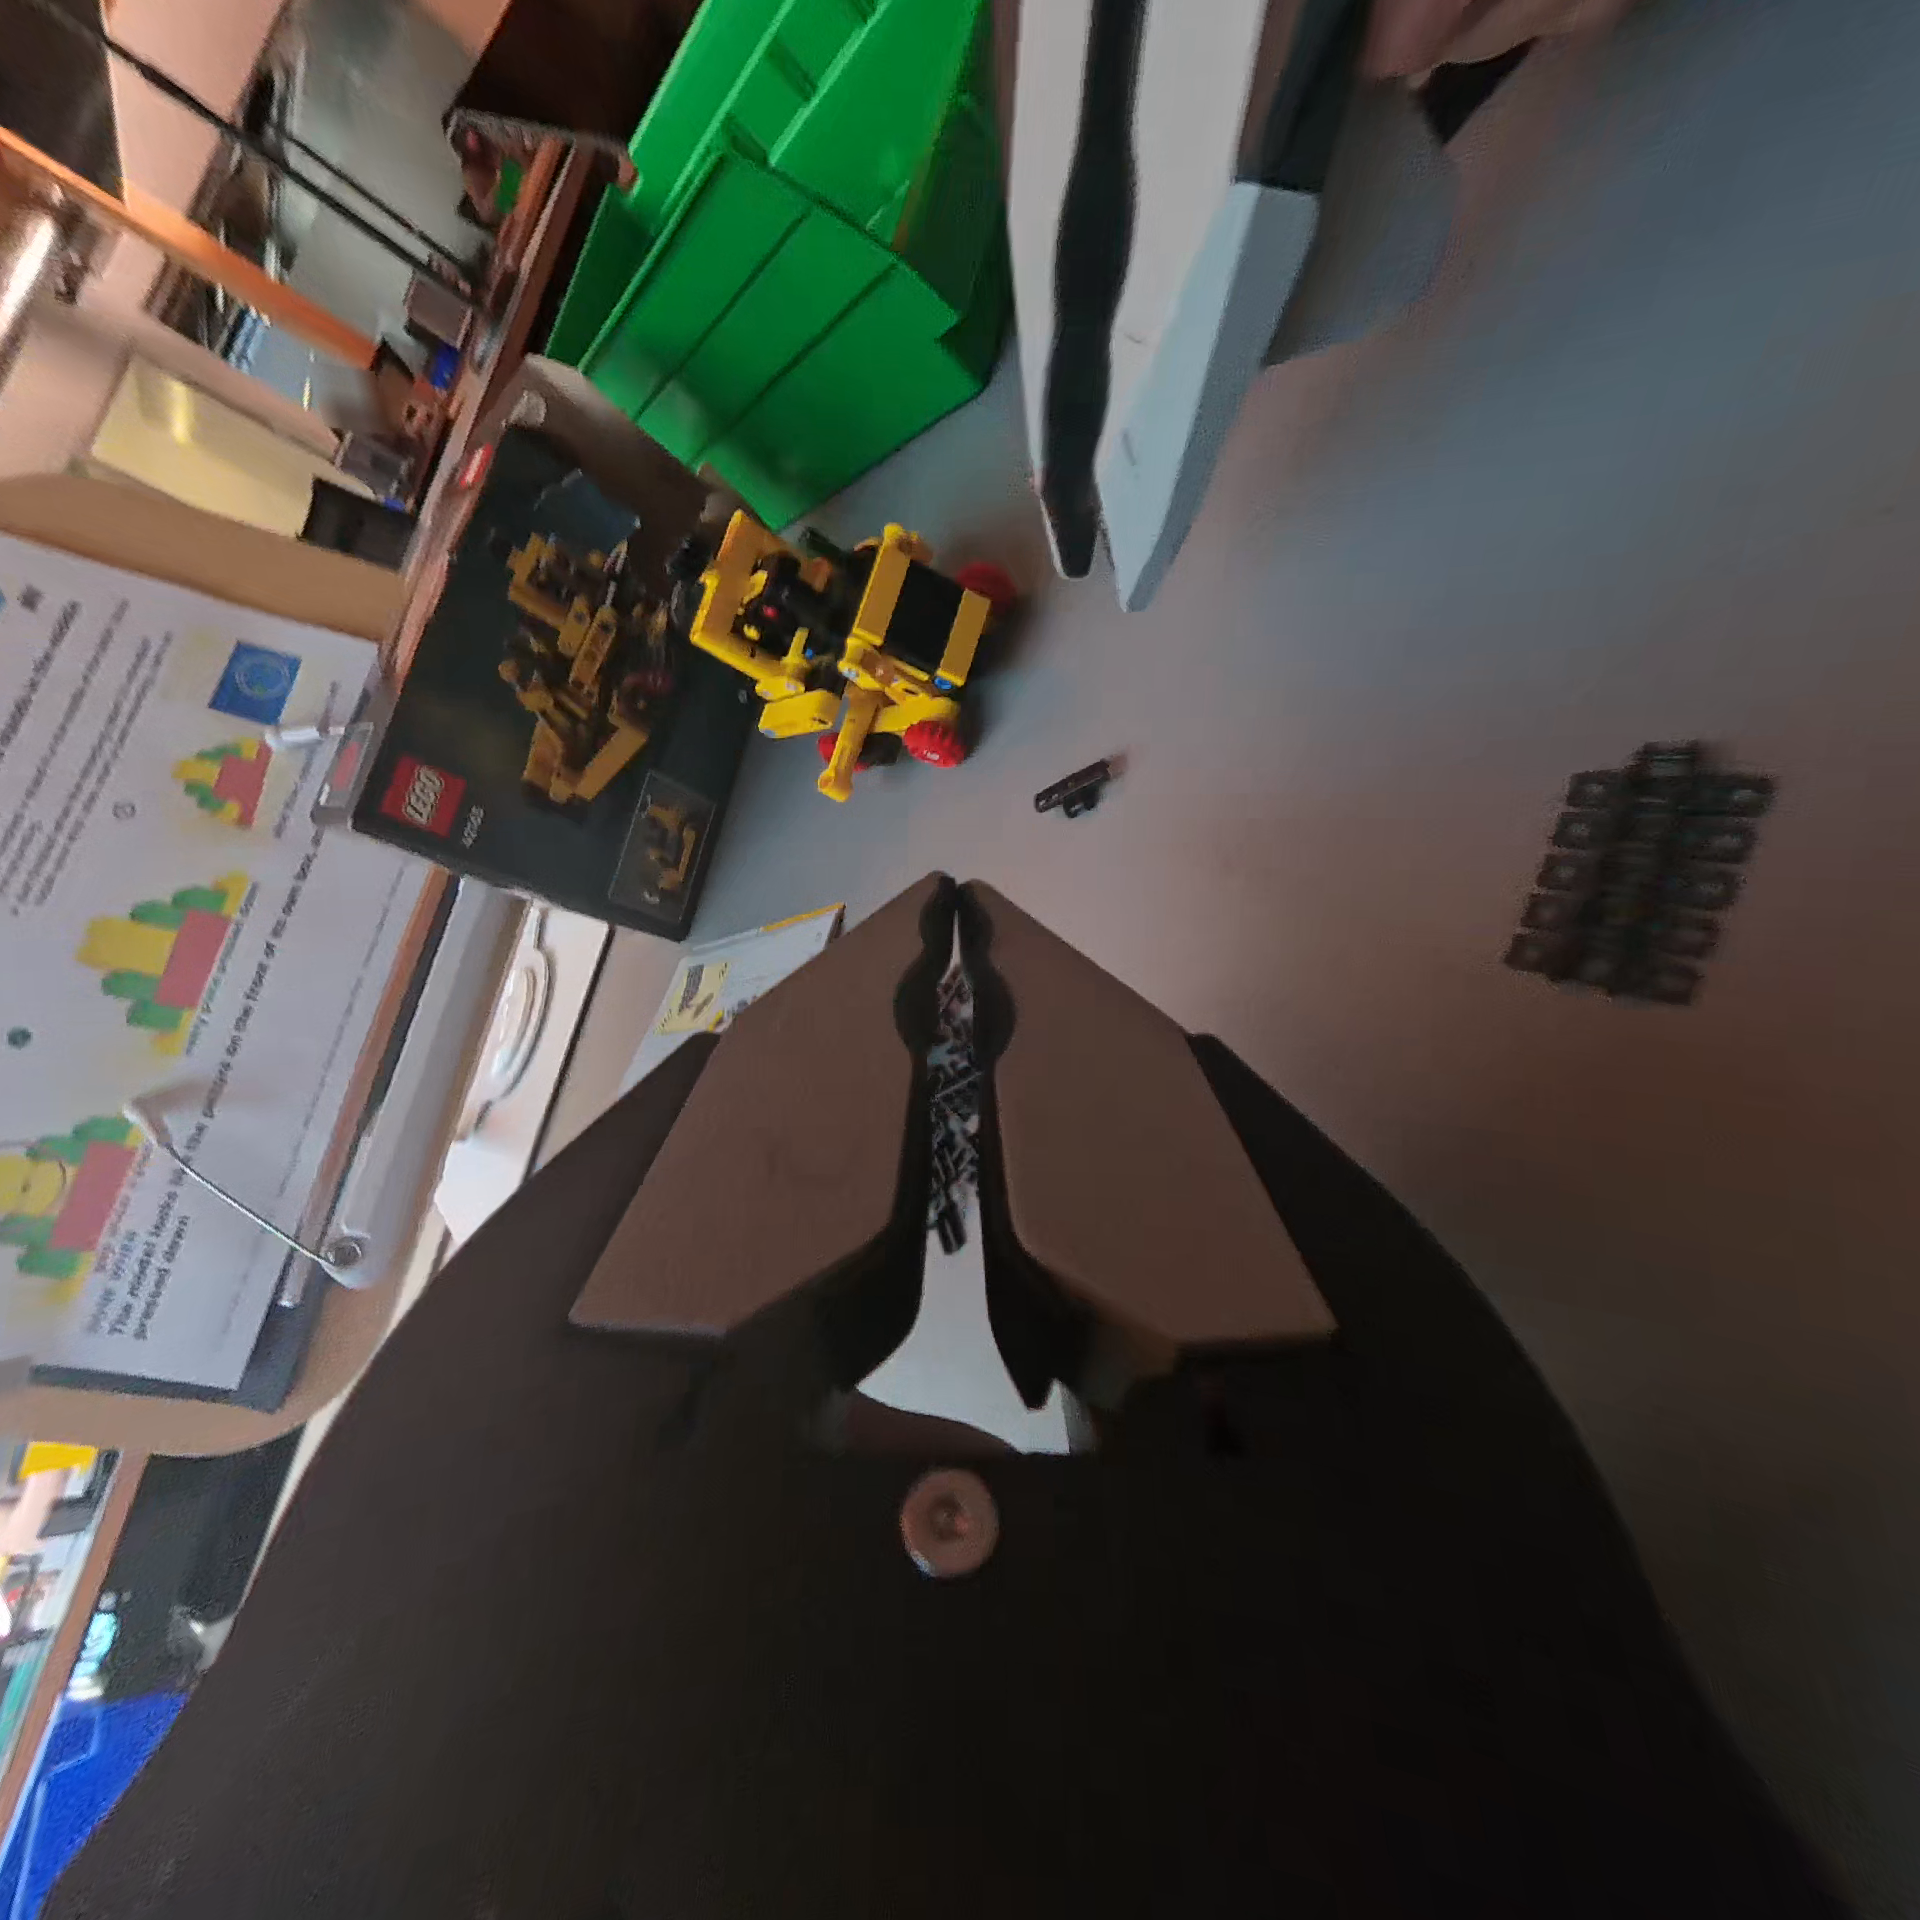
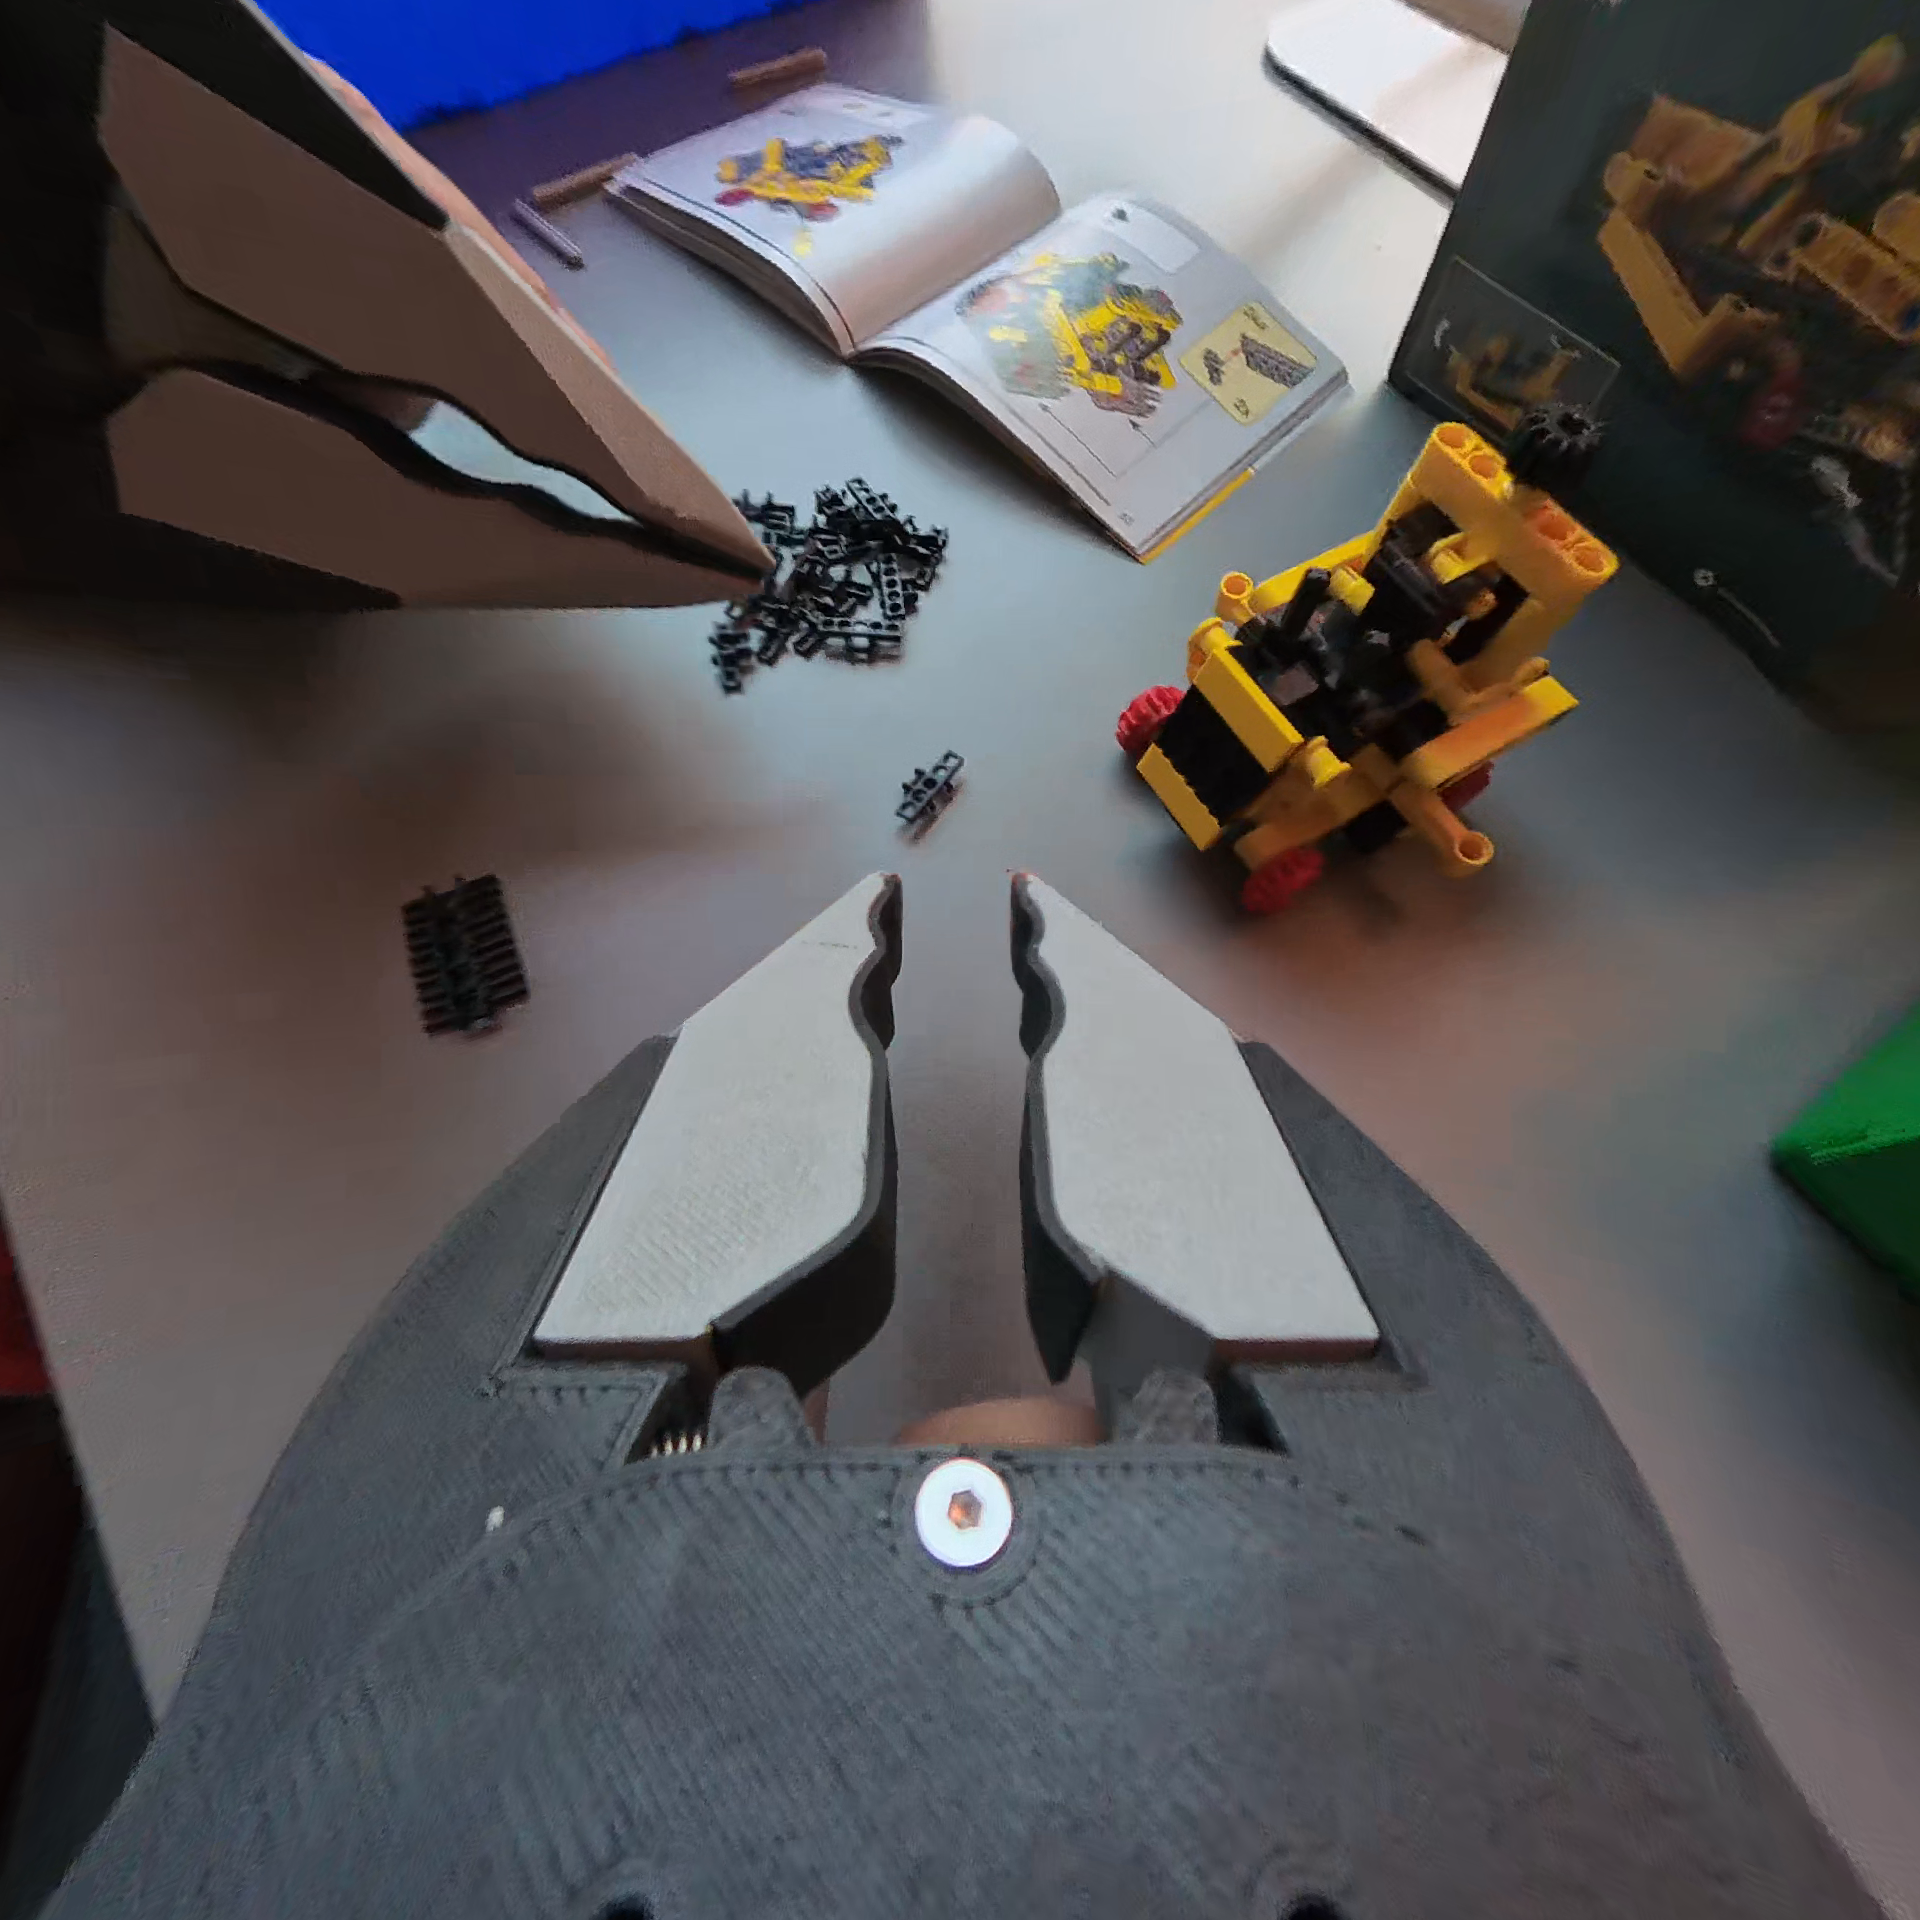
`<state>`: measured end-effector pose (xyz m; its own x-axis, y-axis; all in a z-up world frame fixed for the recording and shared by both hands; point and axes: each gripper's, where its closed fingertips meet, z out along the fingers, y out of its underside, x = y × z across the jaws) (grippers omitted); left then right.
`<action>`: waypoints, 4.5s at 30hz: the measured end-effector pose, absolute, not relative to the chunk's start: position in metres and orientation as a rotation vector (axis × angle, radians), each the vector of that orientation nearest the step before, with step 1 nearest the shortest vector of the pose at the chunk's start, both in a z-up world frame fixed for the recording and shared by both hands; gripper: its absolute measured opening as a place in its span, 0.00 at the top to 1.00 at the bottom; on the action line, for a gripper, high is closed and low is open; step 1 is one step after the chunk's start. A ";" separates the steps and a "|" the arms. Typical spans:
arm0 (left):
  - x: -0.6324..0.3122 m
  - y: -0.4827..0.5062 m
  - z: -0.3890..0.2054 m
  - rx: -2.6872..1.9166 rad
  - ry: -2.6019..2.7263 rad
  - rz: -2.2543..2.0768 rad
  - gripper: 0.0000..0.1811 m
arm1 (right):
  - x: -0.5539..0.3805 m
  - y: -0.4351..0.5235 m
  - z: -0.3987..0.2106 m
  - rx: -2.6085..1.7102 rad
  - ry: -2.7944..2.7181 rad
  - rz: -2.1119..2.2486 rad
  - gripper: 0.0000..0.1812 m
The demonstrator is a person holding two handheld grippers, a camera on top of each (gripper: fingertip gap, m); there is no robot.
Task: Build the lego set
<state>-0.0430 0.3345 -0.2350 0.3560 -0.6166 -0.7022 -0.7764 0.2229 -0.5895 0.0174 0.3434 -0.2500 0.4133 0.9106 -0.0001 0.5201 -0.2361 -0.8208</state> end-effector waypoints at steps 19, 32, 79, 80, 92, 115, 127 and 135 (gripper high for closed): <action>-0.050 0.336 -0.246 -1.534 1.327 0.102 1.00 | -0.020 0.345 -0.274 -1.964 -1.334 0.514 0.97; -0.006 0.298 -0.247 -1.294 1.503 0.002 0.95 | -0.006 0.288 -0.241 -2.010 -1.150 1.287 0.98; -0.003 0.279 -0.257 -1.746 1.460 -0.548 0.95 | 0.004 0.276 -0.266 -2.195 -1.285 1.018 1.00; -0.003 0.279 -0.259 -1.753 1.467 -0.541 0.95 | 0.005 0.275 -0.267 -2.223 -1.269 1.044 1.00; -0.004 0.278 -0.272 -1.782 1.537 -0.454 0.97 | 0.007 0.272 -0.273 -2.383 -1.144 1.126 1.00; -0.010 0.278 -0.272 -1.808 1.520 -0.487 0.94 | 0.027 0.288 -0.262 -2.161 -1.354 0.873 0.98; -0.008 0.245 -0.263 -1.772 1.598 -0.755 0.93 | 0.022 0.272 -0.273 -2.113 -1.496 0.886 0.97; -0.005 0.241 -0.272 -1.780 1.659 -0.697 0.93 | 0.018 0.253 -0.270 -2.051 -1.619 0.939 0.98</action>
